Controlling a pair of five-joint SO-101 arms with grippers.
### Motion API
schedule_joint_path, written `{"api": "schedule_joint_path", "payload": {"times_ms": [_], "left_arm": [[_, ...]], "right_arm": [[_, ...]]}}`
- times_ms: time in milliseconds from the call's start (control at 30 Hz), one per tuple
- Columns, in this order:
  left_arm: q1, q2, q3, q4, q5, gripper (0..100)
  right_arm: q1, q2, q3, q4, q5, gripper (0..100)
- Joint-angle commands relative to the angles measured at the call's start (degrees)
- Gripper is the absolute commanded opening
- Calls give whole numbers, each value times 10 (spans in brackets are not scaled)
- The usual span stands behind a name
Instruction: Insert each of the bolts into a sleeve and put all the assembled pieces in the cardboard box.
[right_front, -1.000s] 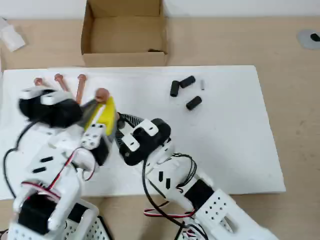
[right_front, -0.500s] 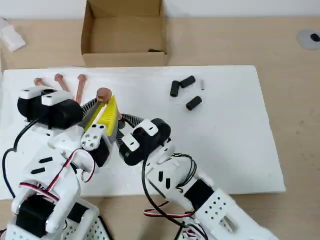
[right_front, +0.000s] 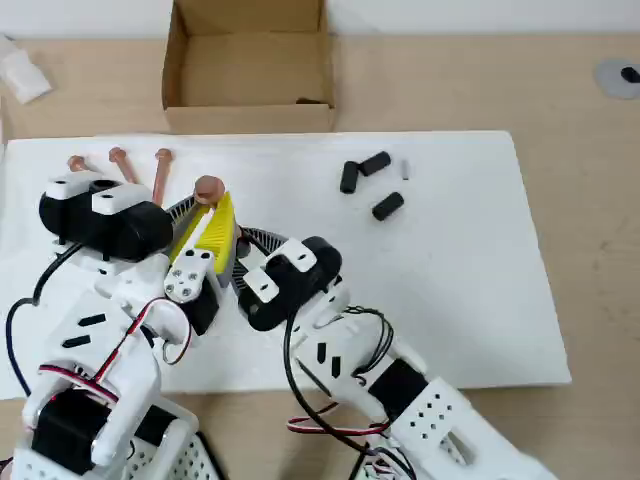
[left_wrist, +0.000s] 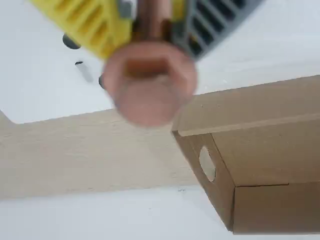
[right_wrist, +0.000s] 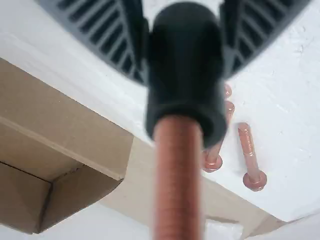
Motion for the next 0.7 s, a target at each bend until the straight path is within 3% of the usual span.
{"api": "schedule_joint_path", "payload": {"times_ms": [0, 667], "left_arm": [[0, 1, -14, 0, -7, 5], [-29, 1, 2, -3, -27, 5]], "right_arm": [[-6, 1, -22, -14, 3, 9], [-7, 1, -23, -14, 3, 9]]}}
